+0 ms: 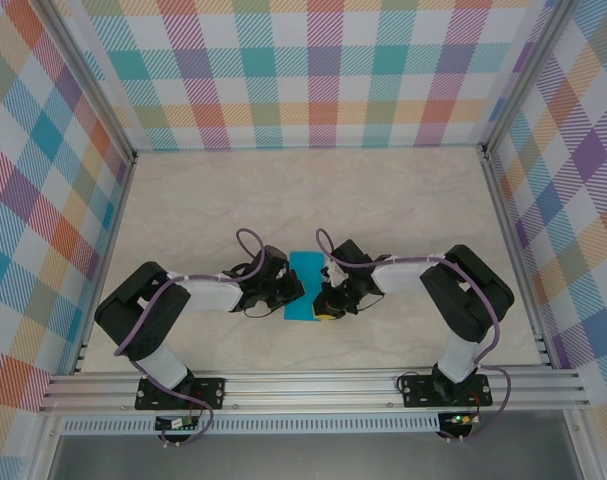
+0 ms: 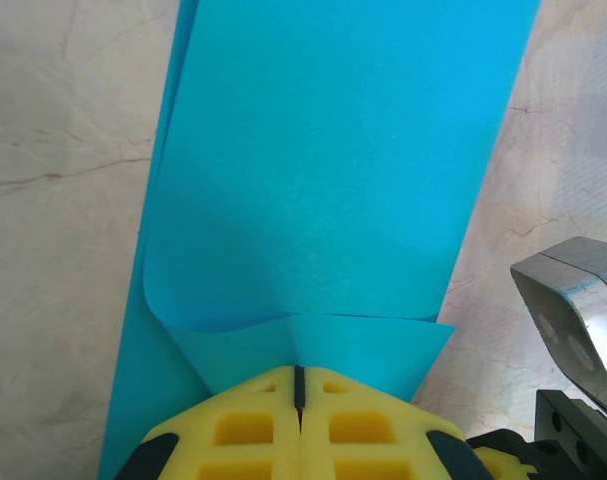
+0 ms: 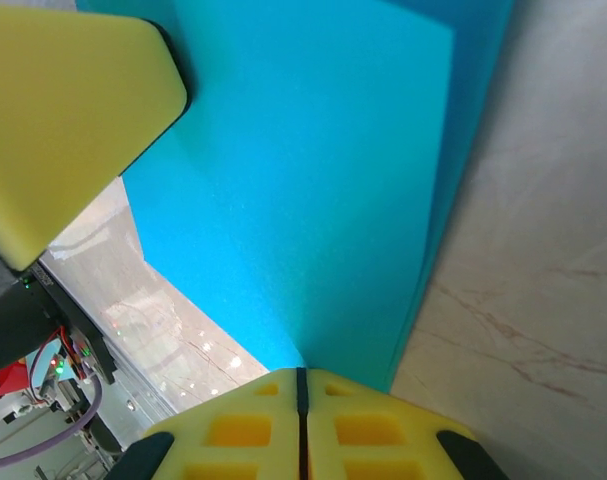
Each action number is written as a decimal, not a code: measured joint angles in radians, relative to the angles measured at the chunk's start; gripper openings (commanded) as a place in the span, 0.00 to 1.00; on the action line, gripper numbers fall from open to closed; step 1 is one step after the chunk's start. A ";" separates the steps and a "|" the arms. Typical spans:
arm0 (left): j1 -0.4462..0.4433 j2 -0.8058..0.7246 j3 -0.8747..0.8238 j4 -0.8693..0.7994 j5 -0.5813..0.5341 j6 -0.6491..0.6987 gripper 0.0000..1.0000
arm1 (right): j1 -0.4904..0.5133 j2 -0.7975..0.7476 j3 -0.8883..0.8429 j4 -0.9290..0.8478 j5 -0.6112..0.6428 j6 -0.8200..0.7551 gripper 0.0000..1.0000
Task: Fold a paper plane with a square sheet of paper (pick it up from the middle)
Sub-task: Fold the triangle a second time at the center of the table.
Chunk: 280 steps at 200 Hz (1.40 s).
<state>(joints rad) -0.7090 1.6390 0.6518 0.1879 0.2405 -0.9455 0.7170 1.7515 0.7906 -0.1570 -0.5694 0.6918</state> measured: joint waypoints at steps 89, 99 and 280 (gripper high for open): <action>-0.002 0.000 0.000 -0.002 -0.003 0.000 0.00 | 0.003 -0.049 -0.064 0.033 0.009 0.004 0.09; -0.002 -0.001 0.000 -0.002 -0.003 0.000 0.00 | 0.003 -0.056 -0.072 0.039 0.010 0.006 0.09; -0.002 -0.019 0.000 -0.027 -0.002 0.023 0.04 | 0.003 -0.004 0.003 0.031 0.052 0.087 0.07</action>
<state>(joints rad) -0.7113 1.6203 0.6518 0.1612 0.2382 -0.9222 0.7200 1.7473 0.7937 -0.1261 -0.5171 0.7788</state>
